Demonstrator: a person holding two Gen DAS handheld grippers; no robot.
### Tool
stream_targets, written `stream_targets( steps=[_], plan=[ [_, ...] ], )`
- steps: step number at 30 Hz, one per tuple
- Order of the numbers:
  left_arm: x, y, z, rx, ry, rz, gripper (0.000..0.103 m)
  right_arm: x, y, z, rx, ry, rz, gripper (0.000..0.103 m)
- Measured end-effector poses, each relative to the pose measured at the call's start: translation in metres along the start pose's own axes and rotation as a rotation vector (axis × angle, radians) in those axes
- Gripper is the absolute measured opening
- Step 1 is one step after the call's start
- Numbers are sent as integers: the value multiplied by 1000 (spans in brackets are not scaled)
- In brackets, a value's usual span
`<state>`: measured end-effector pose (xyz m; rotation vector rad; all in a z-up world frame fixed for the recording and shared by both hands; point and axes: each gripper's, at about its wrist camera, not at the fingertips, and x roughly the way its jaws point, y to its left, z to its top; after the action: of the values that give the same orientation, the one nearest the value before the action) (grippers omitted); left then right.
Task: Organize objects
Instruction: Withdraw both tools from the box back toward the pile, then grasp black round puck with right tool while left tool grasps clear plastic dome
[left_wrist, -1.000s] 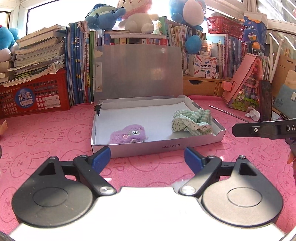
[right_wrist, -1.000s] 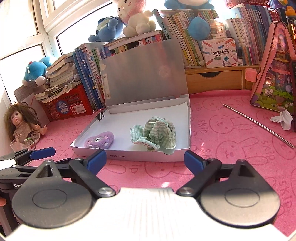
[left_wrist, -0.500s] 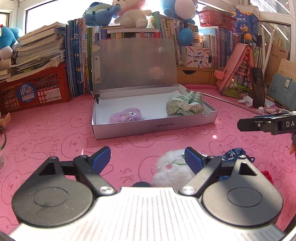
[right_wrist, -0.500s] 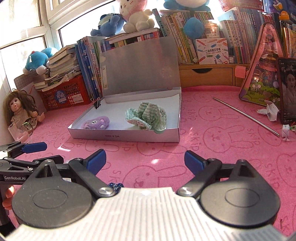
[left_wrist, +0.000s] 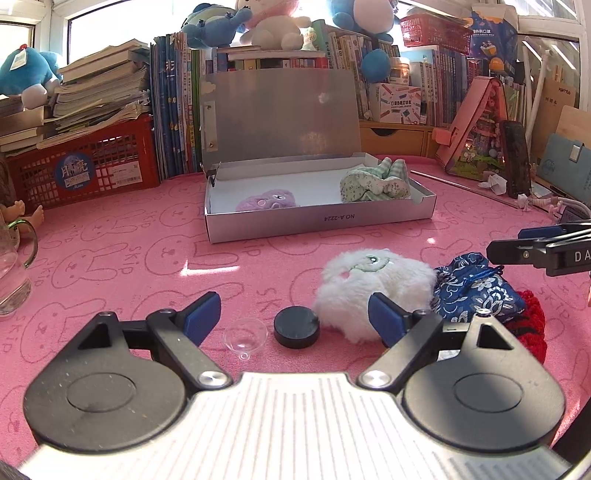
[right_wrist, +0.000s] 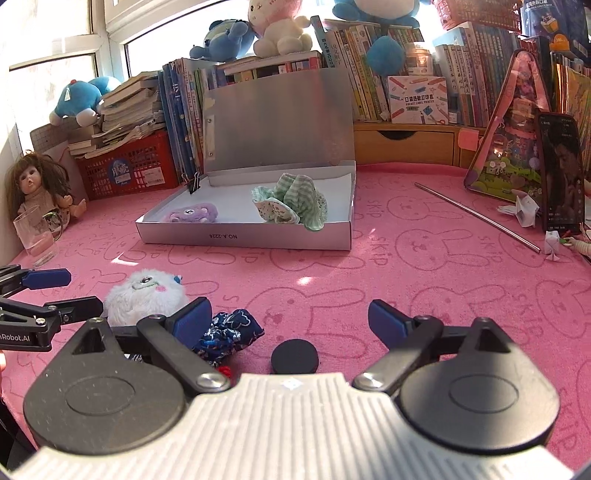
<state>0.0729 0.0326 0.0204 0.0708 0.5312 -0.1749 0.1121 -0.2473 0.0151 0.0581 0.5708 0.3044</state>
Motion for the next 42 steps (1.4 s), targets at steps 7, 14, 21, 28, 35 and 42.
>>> stream_targets(
  steps=[7, 14, 21, 28, 35, 42],
  plan=[
    [-12, 2, -15, -1, -8, 6, 90, -9, 2, -14, -7, -5, -22, 96],
    [-16, 5, -26, -33, 5, 7, 90, -15, 1, -24, -13, -2, -37, 96],
    [-20, 4, -29, -23, -17, 24, 89, -16, 3, -26, -17, -7, -38, 92],
    [-19, 12, -26, -42, -29, 64, 86, -25, -2, -23, 14, -78, -50, 88],
    [-9, 19, -26, -78, 4, 86, 73, -10, -6, -23, -6, -17, -135, 78],
    [1, 22, -25, -98, 18, 88, 71, 2, 4, -29, -60, 35, -139, 74]
  ],
)
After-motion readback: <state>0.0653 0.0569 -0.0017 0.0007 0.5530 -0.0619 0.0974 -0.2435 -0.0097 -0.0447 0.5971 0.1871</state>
